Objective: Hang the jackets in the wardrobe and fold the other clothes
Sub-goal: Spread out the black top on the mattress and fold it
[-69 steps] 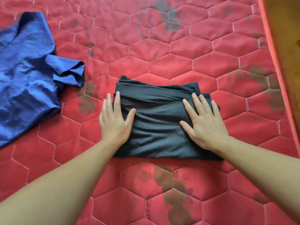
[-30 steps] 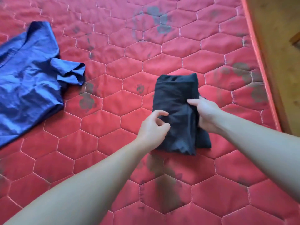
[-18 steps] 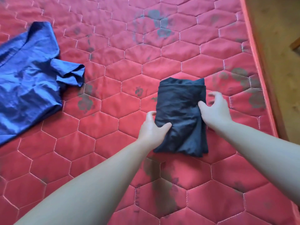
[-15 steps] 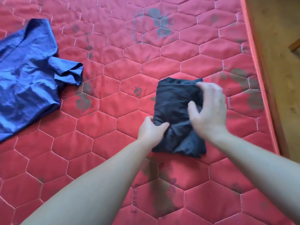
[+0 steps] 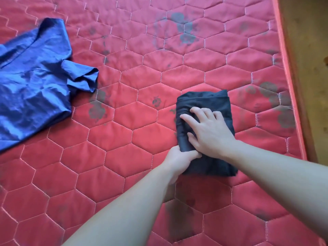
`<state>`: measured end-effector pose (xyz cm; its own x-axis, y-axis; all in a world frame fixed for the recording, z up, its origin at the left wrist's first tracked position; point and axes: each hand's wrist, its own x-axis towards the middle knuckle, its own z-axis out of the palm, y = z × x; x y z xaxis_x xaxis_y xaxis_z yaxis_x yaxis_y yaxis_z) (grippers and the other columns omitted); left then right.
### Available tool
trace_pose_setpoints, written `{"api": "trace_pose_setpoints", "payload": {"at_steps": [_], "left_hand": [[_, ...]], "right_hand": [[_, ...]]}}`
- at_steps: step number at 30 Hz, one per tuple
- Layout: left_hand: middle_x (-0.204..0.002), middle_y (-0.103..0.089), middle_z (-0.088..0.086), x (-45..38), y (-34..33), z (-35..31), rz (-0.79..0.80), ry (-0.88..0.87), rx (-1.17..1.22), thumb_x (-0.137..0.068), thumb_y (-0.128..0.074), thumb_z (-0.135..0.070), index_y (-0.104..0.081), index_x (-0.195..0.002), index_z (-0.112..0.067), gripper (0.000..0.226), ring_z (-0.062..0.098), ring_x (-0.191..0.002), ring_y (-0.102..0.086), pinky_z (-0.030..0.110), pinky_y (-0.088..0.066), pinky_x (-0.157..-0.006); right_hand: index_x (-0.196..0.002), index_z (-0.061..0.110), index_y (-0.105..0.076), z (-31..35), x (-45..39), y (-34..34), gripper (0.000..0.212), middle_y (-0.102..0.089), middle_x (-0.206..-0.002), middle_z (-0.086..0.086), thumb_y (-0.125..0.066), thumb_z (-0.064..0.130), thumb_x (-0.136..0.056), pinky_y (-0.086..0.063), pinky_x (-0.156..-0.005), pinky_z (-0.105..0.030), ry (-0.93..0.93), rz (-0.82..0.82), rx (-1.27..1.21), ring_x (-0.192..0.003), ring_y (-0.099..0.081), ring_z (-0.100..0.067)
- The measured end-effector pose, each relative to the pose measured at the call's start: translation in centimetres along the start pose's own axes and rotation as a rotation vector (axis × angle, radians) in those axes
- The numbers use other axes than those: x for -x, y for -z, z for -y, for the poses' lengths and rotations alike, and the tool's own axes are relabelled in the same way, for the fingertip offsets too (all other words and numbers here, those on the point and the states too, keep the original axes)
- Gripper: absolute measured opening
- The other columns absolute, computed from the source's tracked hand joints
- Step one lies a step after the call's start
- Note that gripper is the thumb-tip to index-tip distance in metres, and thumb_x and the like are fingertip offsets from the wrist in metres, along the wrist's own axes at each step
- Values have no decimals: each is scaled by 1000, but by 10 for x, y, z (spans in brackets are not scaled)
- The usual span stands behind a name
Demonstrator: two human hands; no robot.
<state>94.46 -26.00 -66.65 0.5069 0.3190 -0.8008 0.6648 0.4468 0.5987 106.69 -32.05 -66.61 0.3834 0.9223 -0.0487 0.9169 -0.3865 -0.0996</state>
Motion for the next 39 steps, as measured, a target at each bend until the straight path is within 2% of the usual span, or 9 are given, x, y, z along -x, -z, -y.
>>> {"api": "trace_pose_setpoints", "payload": {"at_steps": [5,7,12,15,19,23,29,34,39], "left_hand": [[-78,-63,-7,4,9,12,-48,-60,-253,-76,-65,-6,-60,-90,-21,20,5,-66,-57,16,-42,-51],[-84,-64,-7,7,31,12,-29,-107,-391,-74,-64,-8,-57,-94,-22,25,7,-70,-58,18,-44,-54],[-73,-62,-2,2,101,-12,-41,-119,-668,-69,-63,-8,-64,-95,-20,28,18,-65,-55,28,-45,-58],[-76,-66,-2,-2,128,-24,-63,-125,-362,-71,-69,-1,-70,-91,-16,25,16,-71,-61,27,-49,-67],[-90,-75,1,-2,125,-10,-67,-98,126,-86,-66,-5,-72,-97,-15,16,11,-76,-69,21,-53,-67],[-87,-73,2,-15,103,13,-210,-83,279,-94,-59,-12,-68,-91,-19,12,15,-72,-68,28,-55,-69],[-111,-72,11,-15,94,15,-57,3,350,-91,-63,-19,-65,-118,-9,29,27,-104,-69,44,-52,-95],[-111,-73,9,4,98,18,141,158,370,-89,-63,-16,-67,-115,-9,27,21,-99,-71,33,-58,-77],[-110,-72,12,18,97,17,54,93,327,-92,-60,-10,-64,-119,-10,27,25,-93,-71,34,-59,-70]], "right_hand": [[-146,29,-27,0,-41,31,76,-29,-152,-1,-58,19,-78,-19,-112,-53,541,320,389,-144,-20,-29],[-148,30,-21,-1,-49,39,81,-35,-146,1,-60,25,-77,-15,-114,-55,581,487,505,-141,-24,-27],[-105,27,-50,-13,-55,41,48,-45,-100,3,-71,47,-67,-39,-86,-41,244,662,160,-102,-53,-23],[-82,23,-50,-28,-40,36,46,-50,-84,7,-81,51,-63,-46,-68,-32,-50,719,-248,-84,-55,-19],[-101,29,-57,-44,7,28,48,-66,-96,10,-86,37,-64,-50,-73,-25,-418,733,-694,-89,-63,-8],[-102,16,-72,-47,47,18,30,-76,-98,2,-79,10,-74,-52,-91,-33,-670,618,-1173,-99,-70,-16],[-108,15,-66,-25,53,15,22,-74,-103,-8,-61,9,-88,-55,-70,-30,-868,361,-1620,-88,-71,-20],[-116,9,-65,-14,58,10,32,-73,-106,-11,-67,12,-85,-57,-68,-30,-936,329,-1679,-92,-71,-24],[-112,9,-65,-7,62,23,25,-74,-102,-12,-64,14,-88,-56,-62,-26,-988,281,-1666,-83,-72,-21]]}}
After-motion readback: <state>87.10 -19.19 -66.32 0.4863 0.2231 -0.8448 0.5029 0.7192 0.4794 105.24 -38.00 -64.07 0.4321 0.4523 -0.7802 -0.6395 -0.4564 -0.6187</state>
